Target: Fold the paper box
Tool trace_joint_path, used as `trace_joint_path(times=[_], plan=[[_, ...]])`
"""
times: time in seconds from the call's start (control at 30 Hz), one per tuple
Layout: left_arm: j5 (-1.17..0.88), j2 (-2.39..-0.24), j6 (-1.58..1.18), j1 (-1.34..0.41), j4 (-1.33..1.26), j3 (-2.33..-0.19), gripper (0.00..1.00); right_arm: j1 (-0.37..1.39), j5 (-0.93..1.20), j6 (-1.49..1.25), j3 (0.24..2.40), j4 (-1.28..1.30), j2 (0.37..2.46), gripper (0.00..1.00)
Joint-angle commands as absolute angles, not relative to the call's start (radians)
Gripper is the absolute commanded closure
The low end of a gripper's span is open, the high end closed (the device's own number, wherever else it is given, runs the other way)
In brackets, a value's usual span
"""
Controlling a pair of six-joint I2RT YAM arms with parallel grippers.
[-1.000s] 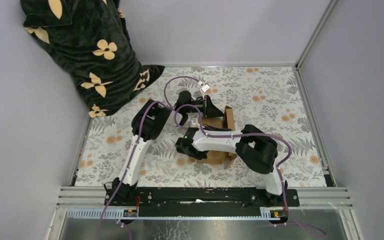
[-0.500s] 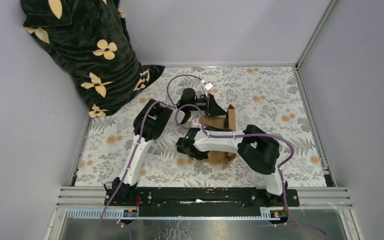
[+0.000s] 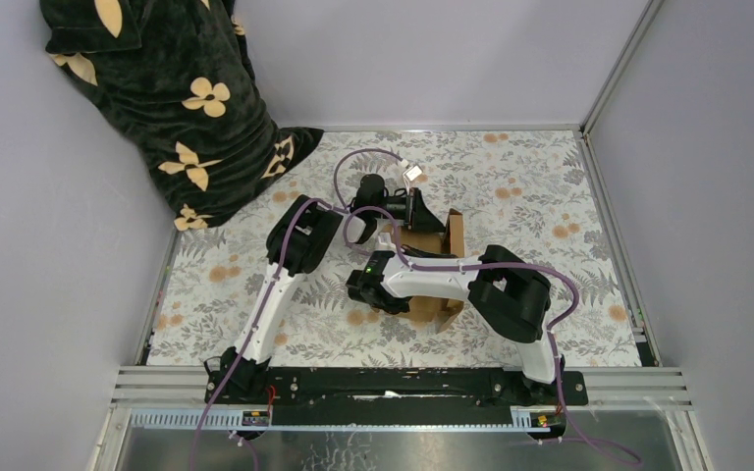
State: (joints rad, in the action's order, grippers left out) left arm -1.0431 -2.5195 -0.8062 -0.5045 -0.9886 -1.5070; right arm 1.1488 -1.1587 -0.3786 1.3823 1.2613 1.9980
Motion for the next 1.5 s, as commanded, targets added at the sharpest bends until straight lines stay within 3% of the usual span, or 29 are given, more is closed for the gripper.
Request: trace_joint_path(times=[0.0,0.7,0.87,1.03,1.37,1.47], plan=[[-1.079,-2.518,-0.824,-0.528,-1.058,-1.497,0.45,1.157,-1.012,-0.421,1.372,1.100,1.999,0.93],[-1.126,-2.546,-0.855,-0.542,-1.090,-1.543,0.44,1.151,-0.993,-0.348,1.335,1.025,1.970,0.91],[-1.142,-2.575,-0.863,-0.537,-1.063,-1.600,0.44,1.151,-0.995,-0.348,1.335,1.023,1.959,0.85],[-1.142,-2.583,-0.859,-0.537,-1.049,-1.608,0.44,1.150,-0.988,-0.345,1.359,1.019,1.942,0.68],[-1.131,-2.572,-0.841,-0.536,-1.031,-1.598,0.44,1.132,-0.951,-0.349,1.375,0.988,1.912,0.65],[-1.128,-2.573,-0.839,-0.537,-1.029,-1.598,0.44,1.115,-0.944,-0.367,1.377,0.991,1.890,0.60]])
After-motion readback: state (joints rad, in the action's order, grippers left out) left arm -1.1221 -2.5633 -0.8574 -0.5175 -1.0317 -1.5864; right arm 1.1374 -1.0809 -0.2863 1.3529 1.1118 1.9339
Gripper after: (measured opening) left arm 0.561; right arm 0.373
